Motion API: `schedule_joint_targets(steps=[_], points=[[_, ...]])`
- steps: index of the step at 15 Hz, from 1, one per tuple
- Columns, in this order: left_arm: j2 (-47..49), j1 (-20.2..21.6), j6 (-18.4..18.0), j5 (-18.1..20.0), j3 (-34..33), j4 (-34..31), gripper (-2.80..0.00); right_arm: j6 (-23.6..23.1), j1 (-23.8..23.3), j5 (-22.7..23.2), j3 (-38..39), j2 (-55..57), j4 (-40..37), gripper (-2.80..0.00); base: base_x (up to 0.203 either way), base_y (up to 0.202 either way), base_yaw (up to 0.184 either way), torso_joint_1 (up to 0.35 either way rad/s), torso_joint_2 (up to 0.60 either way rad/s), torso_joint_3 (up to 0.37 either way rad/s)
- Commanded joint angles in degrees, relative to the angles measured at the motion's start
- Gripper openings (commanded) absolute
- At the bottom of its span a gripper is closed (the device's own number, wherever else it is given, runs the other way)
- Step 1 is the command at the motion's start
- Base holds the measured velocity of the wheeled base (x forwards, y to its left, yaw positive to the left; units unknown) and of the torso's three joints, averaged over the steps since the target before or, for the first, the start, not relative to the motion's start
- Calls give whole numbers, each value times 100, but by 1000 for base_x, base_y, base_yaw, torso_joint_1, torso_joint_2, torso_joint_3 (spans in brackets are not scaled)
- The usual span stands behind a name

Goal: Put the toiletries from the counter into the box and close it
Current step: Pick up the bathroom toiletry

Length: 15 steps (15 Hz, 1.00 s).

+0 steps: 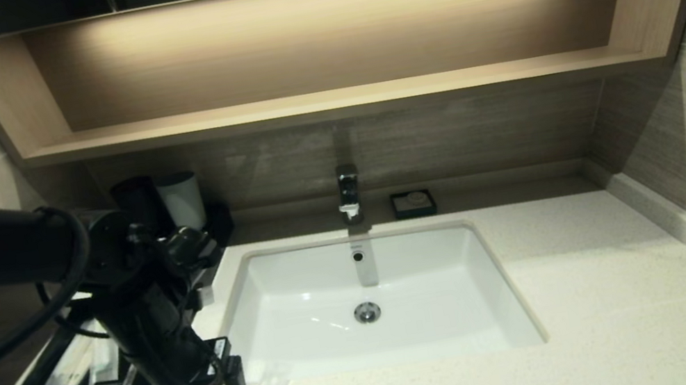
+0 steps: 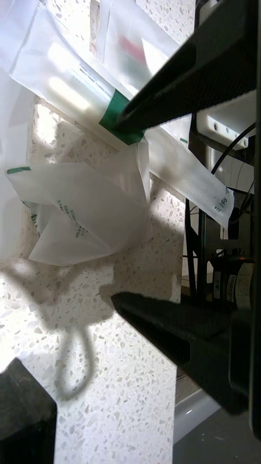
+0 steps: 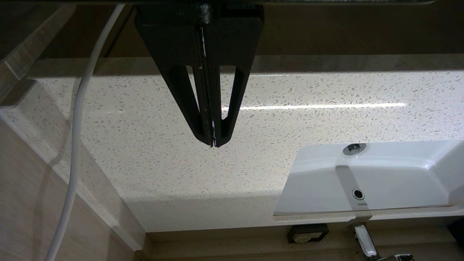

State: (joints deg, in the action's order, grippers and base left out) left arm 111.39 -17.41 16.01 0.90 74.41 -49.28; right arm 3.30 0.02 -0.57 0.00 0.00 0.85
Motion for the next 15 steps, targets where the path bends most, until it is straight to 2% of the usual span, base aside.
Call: schedule_joint_targets(steps=[1, 12, 15], points=[[54, 9, 11, -2, -140, 64, -280, 4, 1, -4, 0, 9, 3, -280, 0, 0, 0, 0, 0, 0], [-232, 8, 111, 115, 46, 8, -280, 4, -2, -4, 0, 9, 3, -280, 0, 0, 0, 0, 0, 0], [-585, 80, 165, -99, 460, -202, -280, 4, 5, -4, 0, 9, 3, -280, 0, 0, 0, 0, 0, 0]])
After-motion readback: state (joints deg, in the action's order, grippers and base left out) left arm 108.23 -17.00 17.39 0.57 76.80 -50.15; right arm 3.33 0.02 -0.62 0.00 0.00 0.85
